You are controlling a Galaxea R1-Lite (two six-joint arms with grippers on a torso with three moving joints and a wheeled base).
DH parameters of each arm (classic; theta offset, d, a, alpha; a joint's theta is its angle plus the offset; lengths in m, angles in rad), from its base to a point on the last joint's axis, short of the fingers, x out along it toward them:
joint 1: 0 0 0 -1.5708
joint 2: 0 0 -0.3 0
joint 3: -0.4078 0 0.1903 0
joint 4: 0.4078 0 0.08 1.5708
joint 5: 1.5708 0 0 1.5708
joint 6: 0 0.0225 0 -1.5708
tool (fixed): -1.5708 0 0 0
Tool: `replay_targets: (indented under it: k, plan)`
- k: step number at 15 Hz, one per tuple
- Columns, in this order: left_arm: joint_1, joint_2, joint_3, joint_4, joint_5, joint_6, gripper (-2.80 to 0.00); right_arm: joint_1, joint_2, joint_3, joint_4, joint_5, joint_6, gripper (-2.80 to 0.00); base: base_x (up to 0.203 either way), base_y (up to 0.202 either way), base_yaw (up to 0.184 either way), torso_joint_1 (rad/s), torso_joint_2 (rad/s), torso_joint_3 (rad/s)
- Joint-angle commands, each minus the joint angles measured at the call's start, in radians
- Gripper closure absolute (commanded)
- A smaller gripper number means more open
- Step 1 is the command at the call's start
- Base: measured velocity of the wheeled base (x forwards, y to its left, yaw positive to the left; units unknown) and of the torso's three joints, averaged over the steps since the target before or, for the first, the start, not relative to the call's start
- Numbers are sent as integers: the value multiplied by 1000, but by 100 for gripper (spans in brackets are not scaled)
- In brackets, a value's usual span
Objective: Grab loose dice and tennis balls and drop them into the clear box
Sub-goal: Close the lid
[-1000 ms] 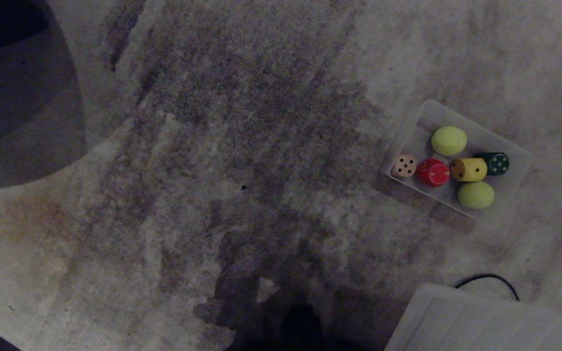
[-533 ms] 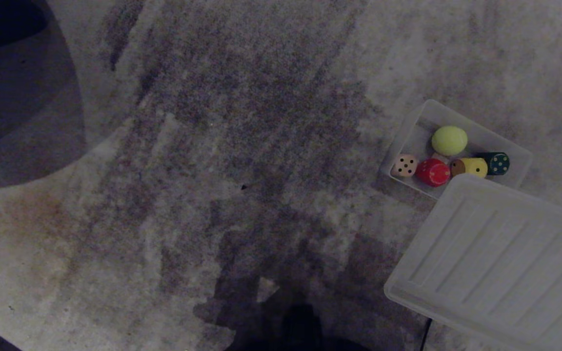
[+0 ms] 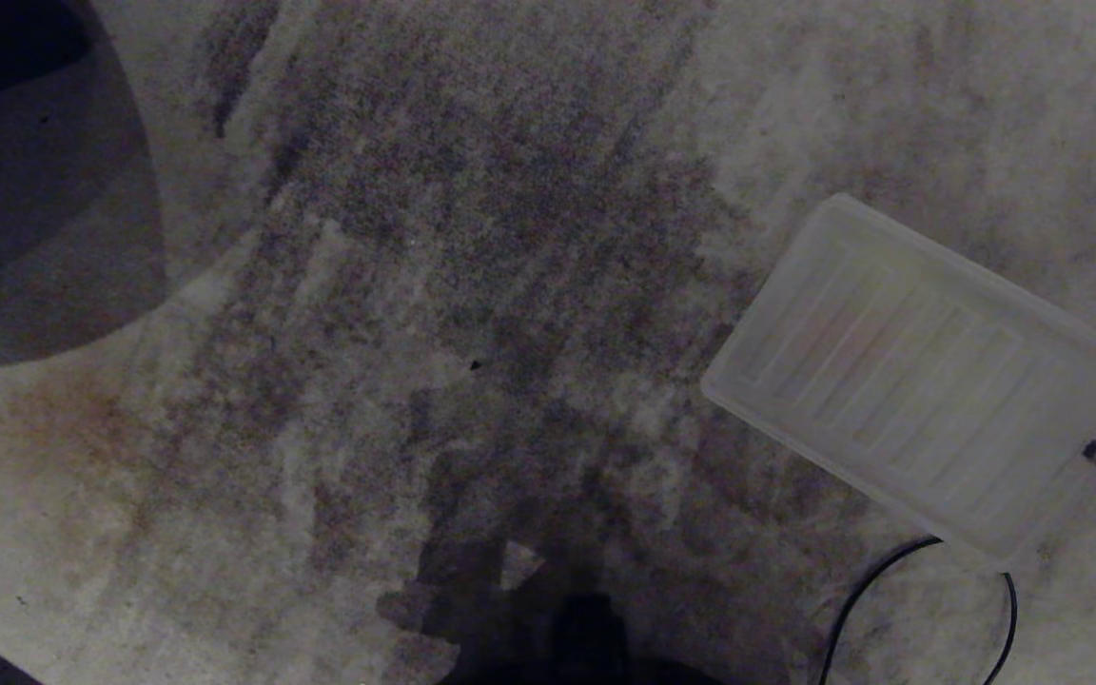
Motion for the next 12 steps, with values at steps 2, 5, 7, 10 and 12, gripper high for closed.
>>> replay_targets:
  k: [2, 5, 7, 10, 12]
  plan:
    - [0, 1, 2, 0, 1, 0, 0, -92, 311, -57, -175, 148, 7, 0, 0, 0, 0, 0, 0, 0]
    - [0, 1, 2, 0, 1, 0, 0, -284, 415, -104, -231, 462, -31, 0, 0, 0, 0, 0, 0, 0]
    - [0, 1, 2, 0, 0, 0, 0, -405, 437, -111, -250, 655, -89, 0, 0, 0, 0, 0, 0, 0]
    - [0, 1, 2, -1, 0, -1, 0, -484, 504, -124, -249, 790, -171, 0, 0, 0, 0, 0, 0, 0]
    - [0, 1, 2, -1, 0, 0, 0, -485, 545, -132, -249, 792, -206, 0, 0, 0, 0, 0, 0, 0]
